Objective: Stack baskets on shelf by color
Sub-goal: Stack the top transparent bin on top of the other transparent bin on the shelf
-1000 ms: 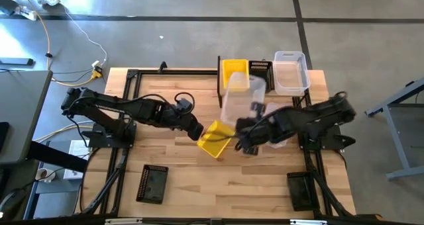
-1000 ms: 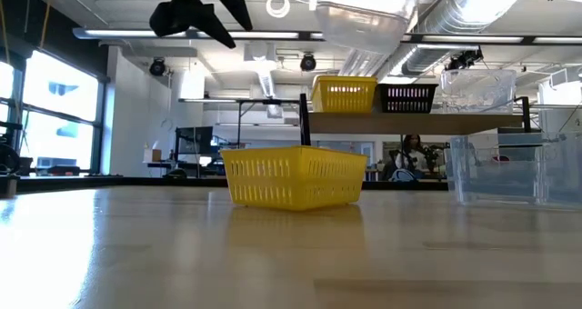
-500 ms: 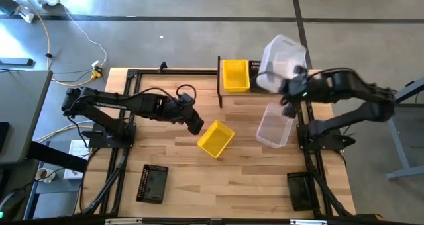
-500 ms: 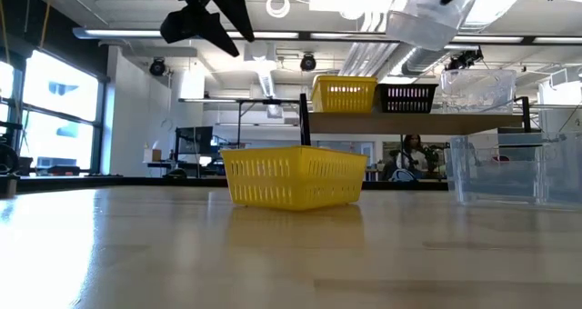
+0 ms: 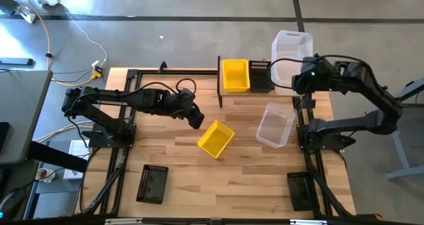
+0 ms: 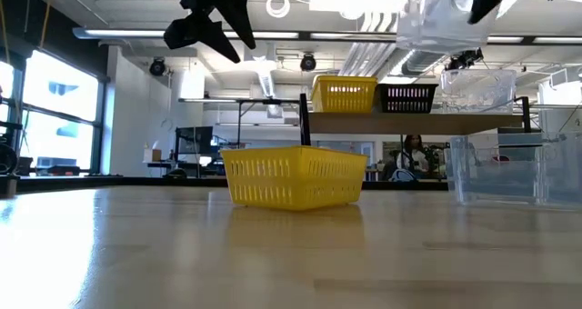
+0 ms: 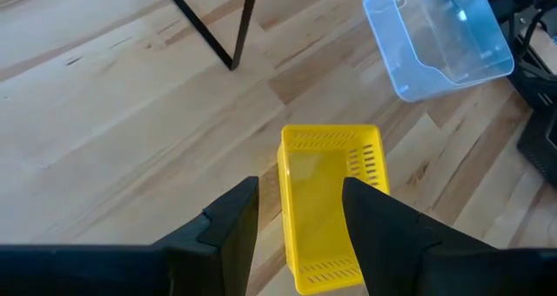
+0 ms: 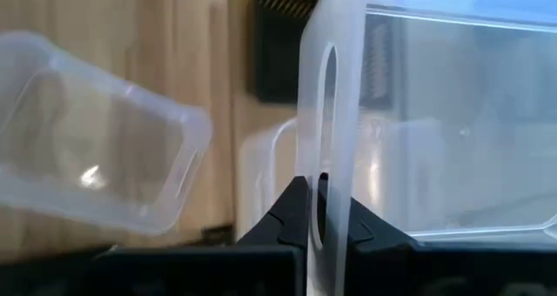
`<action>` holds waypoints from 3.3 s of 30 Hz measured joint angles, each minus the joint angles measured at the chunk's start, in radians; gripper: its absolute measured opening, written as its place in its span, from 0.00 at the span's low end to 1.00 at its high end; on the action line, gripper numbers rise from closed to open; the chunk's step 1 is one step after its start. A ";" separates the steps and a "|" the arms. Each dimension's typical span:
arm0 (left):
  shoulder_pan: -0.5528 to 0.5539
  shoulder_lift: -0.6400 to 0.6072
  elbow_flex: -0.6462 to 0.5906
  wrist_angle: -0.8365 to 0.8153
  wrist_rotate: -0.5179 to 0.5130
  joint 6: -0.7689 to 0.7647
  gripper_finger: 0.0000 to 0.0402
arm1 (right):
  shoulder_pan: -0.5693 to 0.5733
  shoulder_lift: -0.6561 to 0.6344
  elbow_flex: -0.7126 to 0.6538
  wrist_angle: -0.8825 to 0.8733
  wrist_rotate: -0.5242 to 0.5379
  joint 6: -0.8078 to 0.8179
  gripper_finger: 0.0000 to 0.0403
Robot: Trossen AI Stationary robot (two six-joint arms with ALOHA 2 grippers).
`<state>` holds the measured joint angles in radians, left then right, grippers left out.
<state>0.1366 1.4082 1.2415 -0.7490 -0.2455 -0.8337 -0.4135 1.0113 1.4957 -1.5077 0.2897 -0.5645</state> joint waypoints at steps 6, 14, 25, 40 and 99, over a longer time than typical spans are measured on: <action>0.014 0.000 0.000 0.000 0.000 0.000 0.39 | -0.122 0.011 0.000 -0.040 -0.087 -0.120 0.00; 0.022 0.001 0.000 0.000 0.000 0.020 0.39 | -0.267 0.019 0.000 -0.065 -0.183 -0.279 0.00; 0.037 0.001 0.000 0.019 0.056 0.053 0.39 | -0.415 0.083 0.000 -0.062 -0.191 -0.354 0.00; 0.041 0.001 0.000 0.018 0.071 0.053 0.39 | -0.510 0.107 0.000 -0.063 -0.238 -0.386 0.00; 0.100 0.001 0.000 0.021 0.104 0.083 0.39 | -0.474 0.119 -0.070 -0.063 -0.243 -0.333 0.00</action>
<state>0.2363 1.4090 1.2413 -0.7284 -0.1417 -0.7511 -0.8875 1.1299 1.4254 -1.5711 0.0471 -0.8971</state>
